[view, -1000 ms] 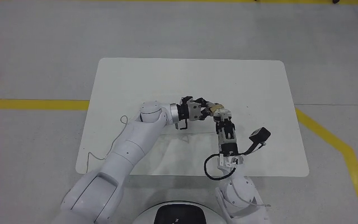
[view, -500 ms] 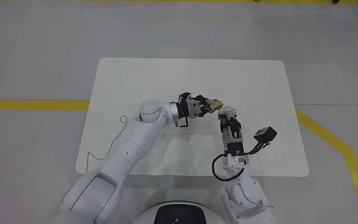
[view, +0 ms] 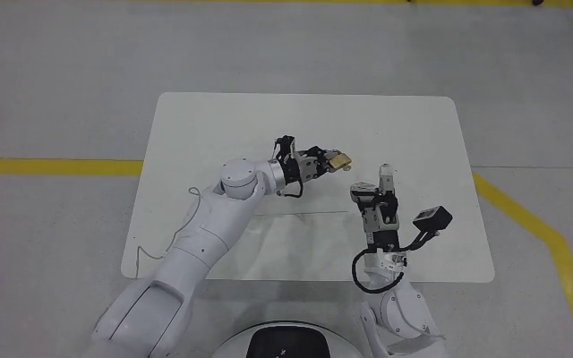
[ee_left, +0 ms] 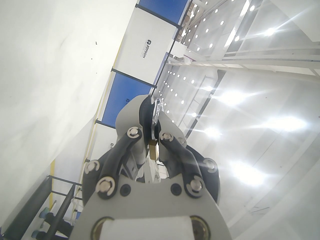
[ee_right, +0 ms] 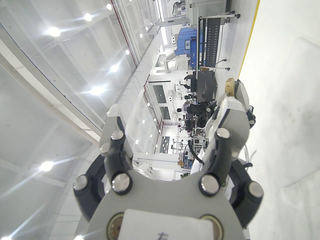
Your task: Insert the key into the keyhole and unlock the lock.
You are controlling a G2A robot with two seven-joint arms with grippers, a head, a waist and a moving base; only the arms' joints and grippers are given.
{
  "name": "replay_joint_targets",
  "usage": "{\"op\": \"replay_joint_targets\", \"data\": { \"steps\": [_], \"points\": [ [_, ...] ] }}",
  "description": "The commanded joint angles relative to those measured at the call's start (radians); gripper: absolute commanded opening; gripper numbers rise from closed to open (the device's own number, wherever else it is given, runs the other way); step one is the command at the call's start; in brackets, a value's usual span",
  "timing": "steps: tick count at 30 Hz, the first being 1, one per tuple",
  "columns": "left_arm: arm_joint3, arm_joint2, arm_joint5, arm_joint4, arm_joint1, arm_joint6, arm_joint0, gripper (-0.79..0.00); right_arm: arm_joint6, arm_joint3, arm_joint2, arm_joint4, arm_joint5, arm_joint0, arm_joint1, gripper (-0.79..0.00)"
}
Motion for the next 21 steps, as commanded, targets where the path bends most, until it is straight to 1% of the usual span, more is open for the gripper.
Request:
{"op": "replay_joint_targets", "data": {
  "steps": [1,2,3,5,7,8,9,10,12,13,14,16,19,21],
  "points": [
    [-0.005,-0.001,-0.007,0.011,0.002,0.0,0.0,-0.785,0.0,0.0,0.0,0.0,0.0,0.0,0.0,0.0],
    [-0.007,-0.003,-0.008,0.012,0.003,-0.004,0.0,-0.785,0.0,0.004,-0.001,0.019,0.009,-0.001,-0.001,0.0],
    [-0.009,-0.004,-0.009,0.013,0.004,-0.011,0.0,-0.785,0.015,0.001,-0.006,0.083,0.034,-0.001,-0.002,0.0],
    [-0.008,-0.007,-0.014,0.0,0.006,-0.055,0.0,-0.785,0.054,-0.023,0.01,0.238,0.081,-0.001,-0.003,0.0],
    [0.001,-0.015,-0.027,-0.011,0.008,-0.091,-0.003,-0.785,0.118,-0.049,0.038,0.436,0.182,-0.006,-0.003,0.0],
    [0.006,-0.016,-0.04,-0.003,0.01,-0.101,-0.006,-0.785,0.141,-0.053,0.062,0.512,0.254,-0.005,-0.001,-0.12],
    [0.011,-0.016,-0.053,0.001,0.011,-0.115,-0.008,-0.785,0.16,-0.061,0.087,0.576,0.32,0.002,0.001,-0.345],
    [0.016,-0.017,-0.066,0.0,0.012,-0.13,-0.009,-0.785,0.174,-0.066,0.111,0.631,0.371,0.009,0.003,-0.434],
    [0.025,-0.021,-0.097,-0.01,0.013,-0.167,-0.009,-0.785,0.192,-0.074,0.147,0.698,0.453,0.023,0.007,-0.493],
    [0.033,-0.023,-0.105,-0.013,0.014,-0.181,-0.011,-0.785,0.194,-0.078,0.16,0.716,0.475,0.027,0.008,-0.508],
    [0.042,-0.025,-0.112,-0.008,0.015,-0.183,-0.015,-0.785,0.194,-0.08,0.168,0.729,0.489,0.031,0.009,-0.526],
    [0.052,-0.026,-0.122,-0.008,0.016,-0.192,-0.018,-0.785,0.189,-0.083,0.175,0.741,0.505,0.038,0.011,-0.526],
    [0.06,-0.028,-0.133,-0.007,0.017,-0.204,-0.021,-0.785,0.175,-0.08,0.168,0.755,0.519,0.047,0.012,-0.56],
    [0.06,-0.028,-0.137,-0.004,0.019,-0.215,-0.022,-0.785,0.161,-0.072,0.159,0.75,0.536,0.055,0.013,-0.61]
  ]
}}
